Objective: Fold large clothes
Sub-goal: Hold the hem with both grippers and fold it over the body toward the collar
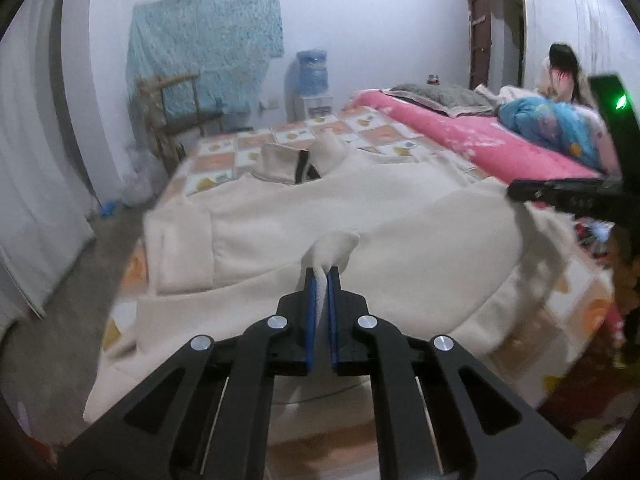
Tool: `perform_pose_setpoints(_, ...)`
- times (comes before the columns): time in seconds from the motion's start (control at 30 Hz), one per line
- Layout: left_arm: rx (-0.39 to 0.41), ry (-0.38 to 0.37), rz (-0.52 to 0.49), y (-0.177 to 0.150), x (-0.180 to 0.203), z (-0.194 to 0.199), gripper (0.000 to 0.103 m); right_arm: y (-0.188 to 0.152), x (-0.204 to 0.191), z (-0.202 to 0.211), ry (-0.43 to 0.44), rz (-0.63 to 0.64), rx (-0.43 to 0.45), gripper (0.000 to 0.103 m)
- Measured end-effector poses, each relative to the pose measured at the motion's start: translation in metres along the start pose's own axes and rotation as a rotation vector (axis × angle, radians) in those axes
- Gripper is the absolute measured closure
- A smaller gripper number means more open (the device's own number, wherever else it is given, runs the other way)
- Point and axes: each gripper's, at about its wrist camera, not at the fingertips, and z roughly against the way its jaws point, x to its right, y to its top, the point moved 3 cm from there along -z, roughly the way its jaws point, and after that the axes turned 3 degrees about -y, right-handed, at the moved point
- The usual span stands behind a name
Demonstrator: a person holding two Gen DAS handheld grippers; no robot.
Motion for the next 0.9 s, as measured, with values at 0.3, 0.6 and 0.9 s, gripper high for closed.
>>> perform_pose_setpoints(0.3,-0.003,0.004,0.014,-0.012,0.001,-0.001,0.097,-0.005,0.001,-0.014,0.002,-0.019,-0.01,0.1)
perform_pose_setpoints(0.6,-0.081,0.025,0.019,-0.027,0.0,-0.052,0.095,-0.02,0.008,-0.062,-0.059,-0.022,-0.074,0.1)
perform_pose_setpoints(0.9,-0.082,0.024,0.033,-0.028,-0.001,-0.053,0.091,-0.017,-0.003,-0.03,-0.041,0.047,-0.028,0.099)
